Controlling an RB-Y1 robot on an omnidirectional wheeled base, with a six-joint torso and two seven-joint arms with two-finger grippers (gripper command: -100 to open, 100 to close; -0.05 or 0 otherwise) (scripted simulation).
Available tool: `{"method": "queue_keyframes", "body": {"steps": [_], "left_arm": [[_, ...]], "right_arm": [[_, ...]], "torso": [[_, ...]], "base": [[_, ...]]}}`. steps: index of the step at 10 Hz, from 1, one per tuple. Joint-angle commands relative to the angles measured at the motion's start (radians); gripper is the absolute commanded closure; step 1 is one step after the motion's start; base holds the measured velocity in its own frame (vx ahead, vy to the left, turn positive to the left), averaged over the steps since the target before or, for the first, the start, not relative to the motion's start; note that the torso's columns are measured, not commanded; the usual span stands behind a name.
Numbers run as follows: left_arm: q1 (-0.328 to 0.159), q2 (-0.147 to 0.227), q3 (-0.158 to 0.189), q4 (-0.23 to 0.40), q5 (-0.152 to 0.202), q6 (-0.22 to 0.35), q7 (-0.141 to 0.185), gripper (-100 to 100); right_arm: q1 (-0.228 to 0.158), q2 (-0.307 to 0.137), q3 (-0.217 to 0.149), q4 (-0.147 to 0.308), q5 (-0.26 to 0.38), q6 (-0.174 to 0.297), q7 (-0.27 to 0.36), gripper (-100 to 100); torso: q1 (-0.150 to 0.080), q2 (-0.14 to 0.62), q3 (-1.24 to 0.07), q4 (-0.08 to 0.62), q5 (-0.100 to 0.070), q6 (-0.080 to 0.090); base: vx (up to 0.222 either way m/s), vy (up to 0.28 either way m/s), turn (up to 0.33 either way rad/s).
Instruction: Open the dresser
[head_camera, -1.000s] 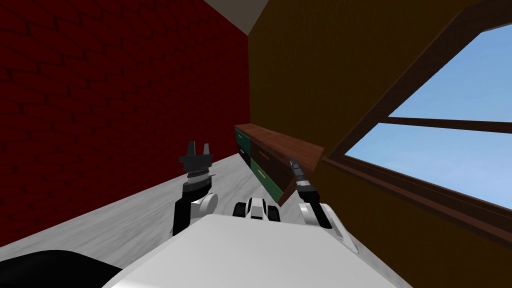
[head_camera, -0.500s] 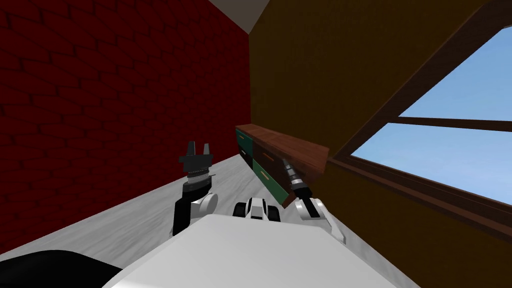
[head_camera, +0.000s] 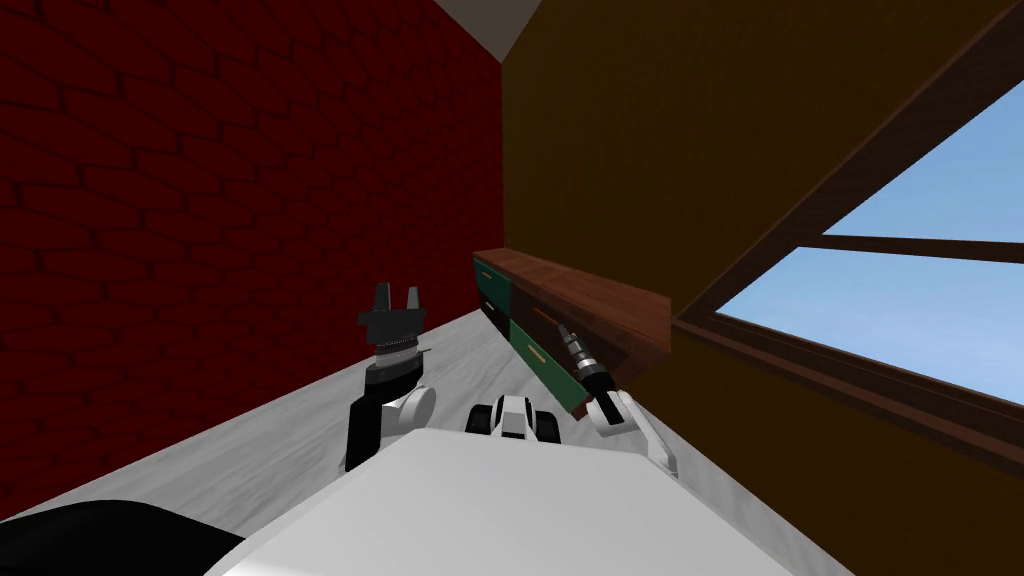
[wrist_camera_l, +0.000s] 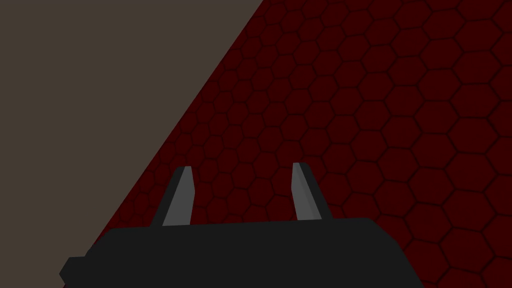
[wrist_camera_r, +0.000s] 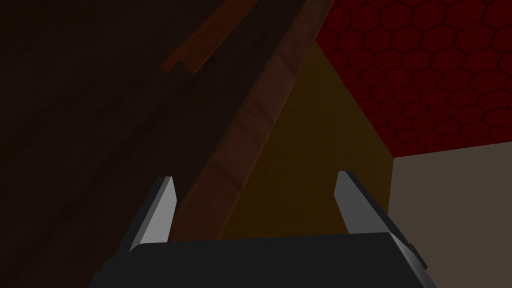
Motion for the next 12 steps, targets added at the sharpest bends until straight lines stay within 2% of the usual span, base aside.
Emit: {"method": "queue_keyframes", "body": {"steps": [1, 2, 3, 4, 5, 6, 7, 8, 9, 10, 11, 12], "left_arm": [[0.000, 0.000, 0.000, 0.000, 0.000, 0.000, 0.000, 0], [0.000, 0.000, 0.000, 0.000, 0.000, 0.000, 0.000, 0], [0.000, 0.000, 0.000, 0.000, 0.000, 0.000, 0.000, 0], [0.000, 0.000, 0.000, 0.000, 0.000, 0.000, 0.000, 0], [0.000, 0.000, 0.000, 0.000, 0.000, 0.000, 0.000, 0], [0.000, 0.000, 0.000, 0.000, 0.000, 0.000, 0.000, 0], [0.000, 0.000, 0.000, 0.000, 0.000, 0.000, 0.000, 0], [0.000, 0.000, 0.000, 0.000, 0.000, 0.000, 0.000, 0], [0.000, 0.000, 0.000, 0.000, 0.000, 0.000, 0.000, 0], [0.000, 0.000, 0.000, 0.000, 0.000, 0.000, 0.000, 0], [0.000, 0.000, 0.000, 0.000, 0.000, 0.000, 0.000, 0], [0.000, 0.000, 0.000, 0.000, 0.000, 0.000, 0.000, 0]], "right_arm": [[-0.032, -0.017, 0.020, 0.054, 0.050, 0.043, 0.015, -100], [-0.057, -0.033, 0.035, 0.101, 0.093, 0.076, 0.028, -100], [-0.057, -0.033, 0.035, 0.101, 0.093, 0.076, 0.028, -100], [-0.082, -0.050, 0.051, 0.149, 0.136, 0.111, 0.041, -100], [-0.108, -0.067, 0.067, 0.172, 0.161, 0.145, 0.054, -100], [-0.108, -0.067, 0.067, 0.198, 0.180, 0.145, 0.054, -100], [-0.108, -0.067, 0.067, 0.198, 0.180, 0.145, 0.054, -100], [-0.134, -0.085, 0.083, 0.236, 0.223, 0.180, 0.067, -100], [-0.134, -0.085, 0.083, 0.248, 0.223, 0.180, 0.067, -100], [-0.160, -0.104, 0.099, 0.297, 0.266, 0.215, 0.080, -100], [-0.160, -0.104, 0.099, 0.299, 0.266, 0.215, 0.080, -100], [-0.187, -0.122, 0.115, 0.344, 0.310, 0.250, 0.093, -100]], "torso": [[0.002, -0.001, 0.000, 0.000, 0.000, 0.000], [0.000, -0.001, 0.000, 0.000, 0.000, 0.000], [0.001, -0.002, -0.001, 0.000, 0.000, 0.000], [0.001, -0.002, -0.001, -0.001, 0.000, 0.000], [0.004, -0.002, -0.001, -0.001, 0.001, 0.000], [0.006, -0.003, -0.002, -0.001, 0.002, 0.000], [0.002, -0.002, -0.001, -0.001, 0.001, 0.000], [-0.004, 0.000, 0.000, 0.000, -0.001, 0.000], [-0.001, -0.001, 0.000, 0.000, -0.001, 0.000], [0.001, -0.001, 0.000, 0.000, 0.000, 0.000], [0.004, -0.002, -0.001, 0.000, 0.001, 0.000], [0.003, -0.002, -0.001, 0.000, 0.001, 0.000]], "base": [[0.020, 0.101, -0.022], [0.030, 0.106, -0.033], [0.034, 0.089, -0.022], [0.031, 0.137, -0.036], [0.059, 0.200, -0.069], [0.052, 0.145, -0.025], [0.023, 0.058, 0.011], [0.031, 0.087, -0.035], [0.026, 0.091, -0.026], [0.036, 0.115, -0.040], [0.036, 0.112, -0.022], [0.038, 0.141, -0.038]]}}
